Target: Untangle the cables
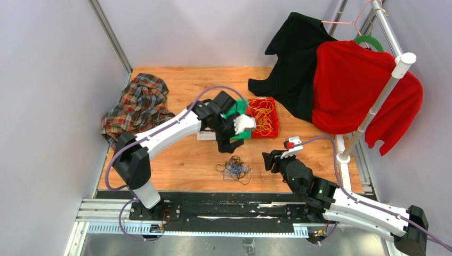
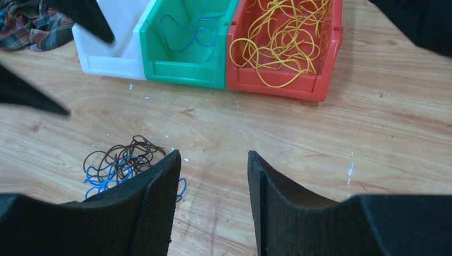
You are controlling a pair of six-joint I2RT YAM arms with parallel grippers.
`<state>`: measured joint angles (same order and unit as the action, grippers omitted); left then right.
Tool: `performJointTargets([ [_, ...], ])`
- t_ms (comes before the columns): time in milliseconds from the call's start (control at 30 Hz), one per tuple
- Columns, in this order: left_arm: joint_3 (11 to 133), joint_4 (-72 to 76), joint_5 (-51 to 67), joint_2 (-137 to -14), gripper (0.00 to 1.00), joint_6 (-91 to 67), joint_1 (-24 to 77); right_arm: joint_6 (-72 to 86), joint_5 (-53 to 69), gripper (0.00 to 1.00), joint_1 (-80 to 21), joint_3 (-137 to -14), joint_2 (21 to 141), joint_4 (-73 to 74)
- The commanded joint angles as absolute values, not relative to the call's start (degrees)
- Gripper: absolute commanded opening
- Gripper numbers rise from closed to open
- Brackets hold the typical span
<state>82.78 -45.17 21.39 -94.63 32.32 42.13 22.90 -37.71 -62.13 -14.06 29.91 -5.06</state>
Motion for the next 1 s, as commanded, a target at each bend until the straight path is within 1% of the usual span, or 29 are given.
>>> performJointTargets([
  [0, 79.0, -48.5, 28.2, -96.9, 0.86, 30.8, 45.3, 23.7, -35.3, 0.49, -62.6, -17.4, 30.1, -0.5],
  [100, 78.0, -47.2, 30.4, -98.2, 0.84, 28.7, 45.9, 24.4, -33.6, 0.48, -62.6, -18.3, 30.1, 2.4],
  [200, 75.9, -42.7, 30.4, -98.0, 0.81, 28.1, 46.6, 25.7, -32.3, 0.47, -62.6, -17.9, 30.1, 3.6],
  [367, 75.9, -42.4, 33.1, -100.1, 0.7, 30.3, 47.4, 27.1, -32.2, 0.47, -62.6, -17.9, 29.9, 4.9],
  [500, 73.8, -43.1, 36.1, -97.8, 0.7, 33.5, 48.5, 28.3, -32.7, 0.47, -62.6, -17.1, 28.8, 5.4],
  [567, 73.4, -43.6, 35.6, -97.6, 0.7, 35.2, 50.2, 29.1, -33.7, 0.47, -62.6, -16.6, 28.0, 6.0],
  [667, 74.9, -43.5, 34.4, -99.4, 0.7, 36.6, 53.0, 29.9, -34.9, 0.47, -62.6, -15.5, 26.3, 6.6],
  [767, 77.3, -43.6, 34.0, -101.9, 0.67, 37.3, 55.0, 30.7, -35.4, 0.46, -62.6, -15.0, 25.2, 7.7],
  [867, 77.9, -43.6, 32.2, -103.2, 0.61, 39.5, 55.9, 31.3, -35.6, 0.45, -62.6, -15.0, 24.5, 8.9],
  [967, 77.5, -44.1, 31.4, -103.8, 0.51, 40.6, 56.0, 31.0, -36.0, 0.45, -62.6, -15.1, 23.8, 9.6],
])
